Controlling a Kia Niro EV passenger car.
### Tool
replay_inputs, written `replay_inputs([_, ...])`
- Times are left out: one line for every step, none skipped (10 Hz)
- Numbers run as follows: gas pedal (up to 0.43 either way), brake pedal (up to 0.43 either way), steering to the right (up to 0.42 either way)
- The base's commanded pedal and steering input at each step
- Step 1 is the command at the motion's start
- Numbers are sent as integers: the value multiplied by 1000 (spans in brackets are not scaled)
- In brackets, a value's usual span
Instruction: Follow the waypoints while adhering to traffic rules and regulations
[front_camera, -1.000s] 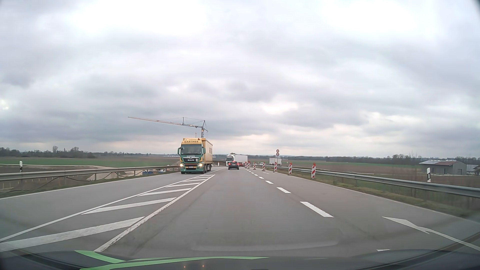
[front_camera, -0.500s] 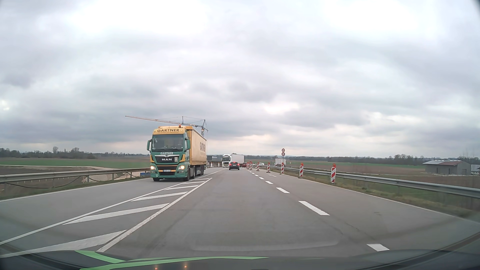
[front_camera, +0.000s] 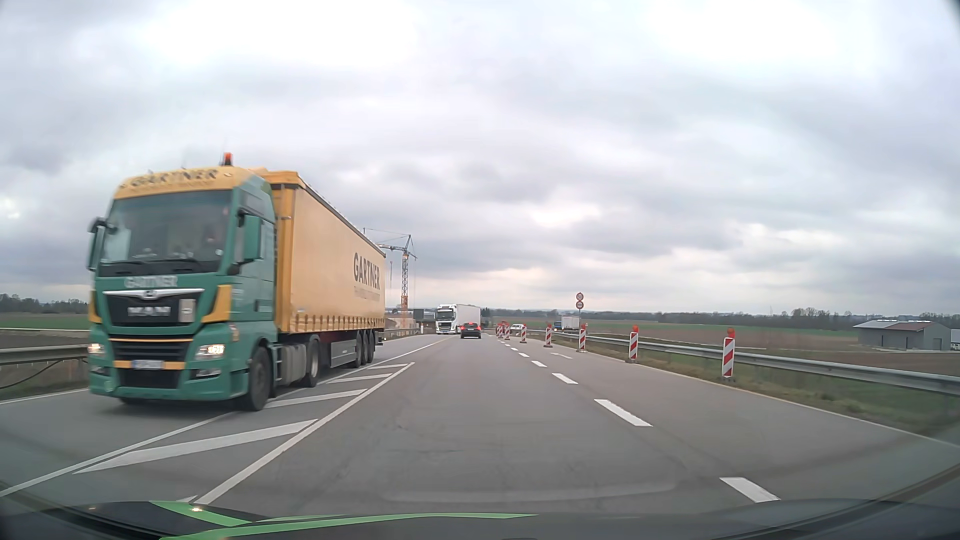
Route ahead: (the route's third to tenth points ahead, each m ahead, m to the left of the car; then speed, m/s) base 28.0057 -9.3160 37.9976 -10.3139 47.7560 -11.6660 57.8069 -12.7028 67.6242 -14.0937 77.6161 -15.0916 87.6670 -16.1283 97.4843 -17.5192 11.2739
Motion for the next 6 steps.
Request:
replay_inputs([98, 0, -2])
replay_inputs([98, 0, -2])
replay_inputs([98, 0, -2])
replay_inputs([98, 0, -2])
replay_inputs([98, 0, -2])
replay_inputs([98, 0, -2])
